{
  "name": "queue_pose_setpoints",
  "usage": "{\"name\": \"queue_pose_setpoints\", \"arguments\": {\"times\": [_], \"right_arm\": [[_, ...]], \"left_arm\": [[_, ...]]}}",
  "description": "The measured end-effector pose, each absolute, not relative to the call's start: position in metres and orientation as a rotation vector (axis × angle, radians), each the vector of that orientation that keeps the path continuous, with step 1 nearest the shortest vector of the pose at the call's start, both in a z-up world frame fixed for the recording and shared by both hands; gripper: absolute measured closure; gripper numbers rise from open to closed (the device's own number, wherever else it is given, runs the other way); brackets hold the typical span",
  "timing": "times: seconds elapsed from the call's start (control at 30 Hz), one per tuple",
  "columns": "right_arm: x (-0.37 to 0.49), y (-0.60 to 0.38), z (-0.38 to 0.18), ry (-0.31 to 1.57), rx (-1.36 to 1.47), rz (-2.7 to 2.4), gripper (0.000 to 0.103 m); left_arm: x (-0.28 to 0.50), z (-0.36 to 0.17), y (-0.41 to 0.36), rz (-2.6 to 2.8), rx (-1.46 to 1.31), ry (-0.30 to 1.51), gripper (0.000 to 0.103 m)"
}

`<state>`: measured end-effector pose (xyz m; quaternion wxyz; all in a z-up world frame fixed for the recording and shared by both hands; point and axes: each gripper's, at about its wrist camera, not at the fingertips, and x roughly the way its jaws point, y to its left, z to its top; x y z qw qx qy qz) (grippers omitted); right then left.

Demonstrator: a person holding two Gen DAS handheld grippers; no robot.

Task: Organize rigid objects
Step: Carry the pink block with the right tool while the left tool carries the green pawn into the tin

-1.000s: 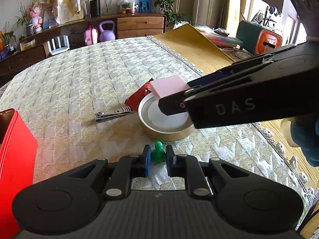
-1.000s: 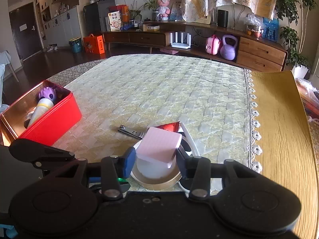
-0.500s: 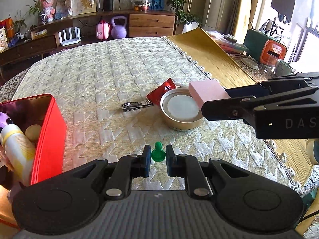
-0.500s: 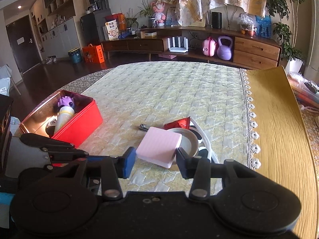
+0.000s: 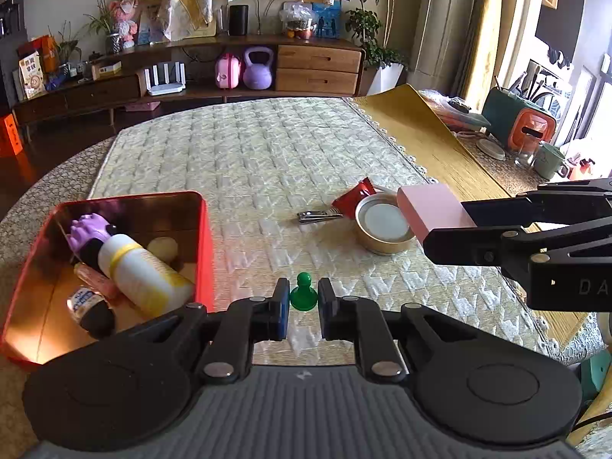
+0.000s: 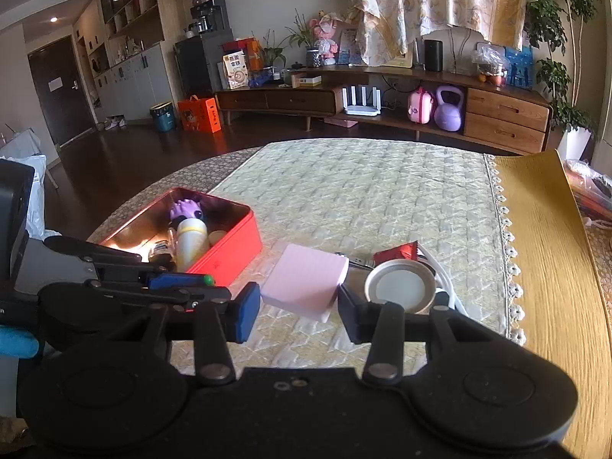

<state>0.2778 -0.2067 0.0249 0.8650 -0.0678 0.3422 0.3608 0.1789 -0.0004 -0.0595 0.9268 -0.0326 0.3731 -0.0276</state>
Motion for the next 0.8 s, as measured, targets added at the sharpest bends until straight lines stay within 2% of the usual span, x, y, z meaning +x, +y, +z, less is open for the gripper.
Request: {"name": "queue_pose_setpoints", "arguments": {"times": [0.4, 0.8], "right_arm": [[0.253, -0.145, 0.030, 0.708, -0.186, 0.838, 0.059], [0.239, -0.088, 0.016, 0.733, -0.248, 0.901, 0.059]], "left_arm": [[0.151, -0.041, 0.071, 0.054, -0.089, 0.763, 0.088], [0.159, -0.044, 0.137, 0.154, -0.079, 0.801, 0.088]]}}
